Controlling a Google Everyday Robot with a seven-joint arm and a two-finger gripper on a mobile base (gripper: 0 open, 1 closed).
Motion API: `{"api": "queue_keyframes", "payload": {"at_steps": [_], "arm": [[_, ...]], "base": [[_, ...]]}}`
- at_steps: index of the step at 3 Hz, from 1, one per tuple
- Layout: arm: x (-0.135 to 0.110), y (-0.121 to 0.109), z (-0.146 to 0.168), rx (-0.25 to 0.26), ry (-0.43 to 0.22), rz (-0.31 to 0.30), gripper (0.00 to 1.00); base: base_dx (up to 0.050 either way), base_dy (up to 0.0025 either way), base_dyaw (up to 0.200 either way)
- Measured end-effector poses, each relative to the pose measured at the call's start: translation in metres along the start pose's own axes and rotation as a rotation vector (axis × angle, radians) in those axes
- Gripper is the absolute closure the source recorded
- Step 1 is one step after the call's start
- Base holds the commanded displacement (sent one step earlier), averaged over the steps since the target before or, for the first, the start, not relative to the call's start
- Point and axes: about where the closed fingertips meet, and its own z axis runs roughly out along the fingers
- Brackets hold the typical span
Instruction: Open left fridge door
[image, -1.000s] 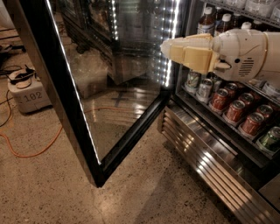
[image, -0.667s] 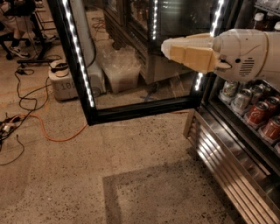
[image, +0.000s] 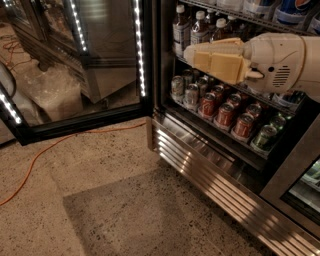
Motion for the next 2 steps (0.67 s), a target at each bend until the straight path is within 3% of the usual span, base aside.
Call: {"api": "queue_keyframes", "payload": {"at_steps": [1, 2], "arm": [[0.0000, 0.0000, 0.0000, 0.000, 0.000, 0.000, 1.00], [0.0000, 0.0000, 0.0000, 0.000, 0.000, 0.000, 1.00]], "base": [[0.000, 0.00015, -0.198], [0.000, 0.00000, 0.000]]}}
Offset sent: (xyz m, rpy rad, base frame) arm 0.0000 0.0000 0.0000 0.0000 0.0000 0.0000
